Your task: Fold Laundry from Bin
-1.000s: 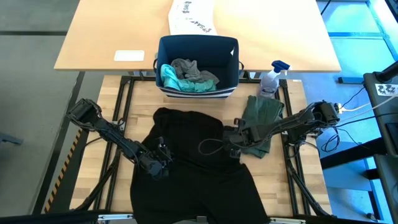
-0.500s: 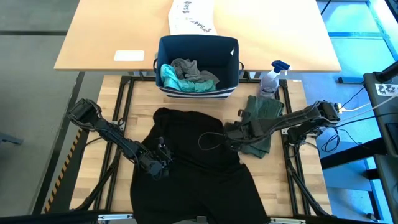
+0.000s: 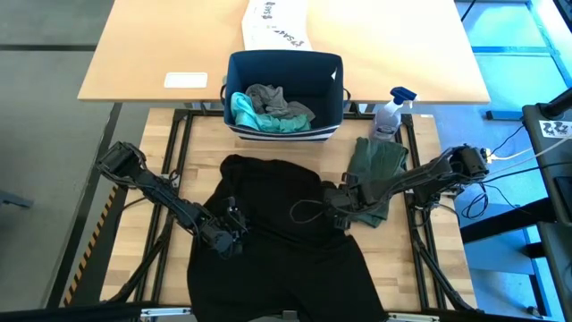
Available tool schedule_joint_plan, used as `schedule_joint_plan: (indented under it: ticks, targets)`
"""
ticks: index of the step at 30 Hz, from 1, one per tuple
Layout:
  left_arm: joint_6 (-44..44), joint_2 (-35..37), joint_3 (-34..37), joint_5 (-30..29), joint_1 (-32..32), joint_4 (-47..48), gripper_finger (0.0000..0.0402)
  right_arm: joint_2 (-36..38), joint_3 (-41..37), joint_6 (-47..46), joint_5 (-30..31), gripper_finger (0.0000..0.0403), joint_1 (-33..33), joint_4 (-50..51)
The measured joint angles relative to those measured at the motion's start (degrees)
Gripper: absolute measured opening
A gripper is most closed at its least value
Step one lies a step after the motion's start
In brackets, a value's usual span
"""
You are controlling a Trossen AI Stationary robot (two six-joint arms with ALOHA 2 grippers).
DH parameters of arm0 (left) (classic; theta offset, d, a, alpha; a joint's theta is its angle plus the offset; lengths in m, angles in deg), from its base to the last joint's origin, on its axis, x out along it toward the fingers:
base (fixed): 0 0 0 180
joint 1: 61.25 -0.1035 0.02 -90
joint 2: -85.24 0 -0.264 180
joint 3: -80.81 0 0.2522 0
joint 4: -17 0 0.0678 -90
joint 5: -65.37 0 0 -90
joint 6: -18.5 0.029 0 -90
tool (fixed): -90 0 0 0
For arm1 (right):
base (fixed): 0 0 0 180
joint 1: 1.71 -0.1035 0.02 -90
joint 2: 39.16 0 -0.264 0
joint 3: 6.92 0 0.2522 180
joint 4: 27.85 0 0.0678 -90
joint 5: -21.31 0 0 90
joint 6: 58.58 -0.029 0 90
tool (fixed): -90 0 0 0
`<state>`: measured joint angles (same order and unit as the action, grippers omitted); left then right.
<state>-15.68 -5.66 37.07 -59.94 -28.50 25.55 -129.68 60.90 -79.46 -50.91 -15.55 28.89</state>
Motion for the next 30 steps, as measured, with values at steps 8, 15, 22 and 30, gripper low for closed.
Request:
schedule_joint_plan:
  ticks: [8,15,22,30]
  targets:
    - [0.24,0.01,0.0,-0.53,0.0,0.0,0.0095,-0.39,-3.17,3.46,6.98,0.0156,0.0,-7.61]
    - [0.24,-0.01,0.0,-0.97,0.0,0.0,0.0095,0.15,-2.2,6.3,14.06,0.0012,-0.02,1.3]
    - [0.26,0.0,0.0,-1.22,0.0,0.0,0.0095,5.11,5.53,5.81,24.82,0.0006,0.03,21.93]
    - [0.0,0.01,0.0,-1.46,0.0,-0.09,0.0095,6.92,3.92,0.31,4.42,0.0058,-0.09,2.69]
